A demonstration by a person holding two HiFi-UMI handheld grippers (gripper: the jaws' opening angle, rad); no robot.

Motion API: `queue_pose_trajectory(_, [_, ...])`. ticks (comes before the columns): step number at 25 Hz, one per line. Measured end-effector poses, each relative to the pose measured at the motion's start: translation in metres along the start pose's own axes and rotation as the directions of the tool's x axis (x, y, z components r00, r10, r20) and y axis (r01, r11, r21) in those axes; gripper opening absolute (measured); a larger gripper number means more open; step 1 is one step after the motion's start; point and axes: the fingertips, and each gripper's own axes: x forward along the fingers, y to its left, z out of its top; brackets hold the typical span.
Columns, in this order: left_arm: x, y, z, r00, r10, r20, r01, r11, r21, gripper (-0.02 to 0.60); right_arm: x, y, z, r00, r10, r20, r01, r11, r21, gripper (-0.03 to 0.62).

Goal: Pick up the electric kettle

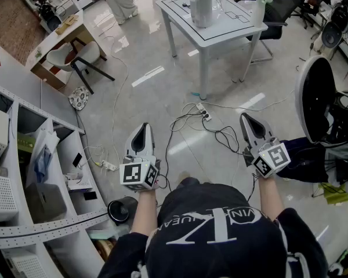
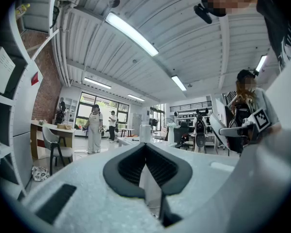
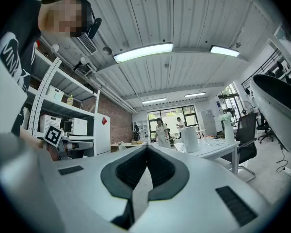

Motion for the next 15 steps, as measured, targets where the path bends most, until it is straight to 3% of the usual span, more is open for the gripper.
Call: queue_pose_trajectory(15, [-0.018, -0.012, -0.010, 0.999, 0.042, -0.015, -0.042, 0.999, -0.014, 0.005, -0.009, 0.002, -0.010, 0.998, 0.063, -0.025, -0.063, 0.998, 0.012, -0.003])
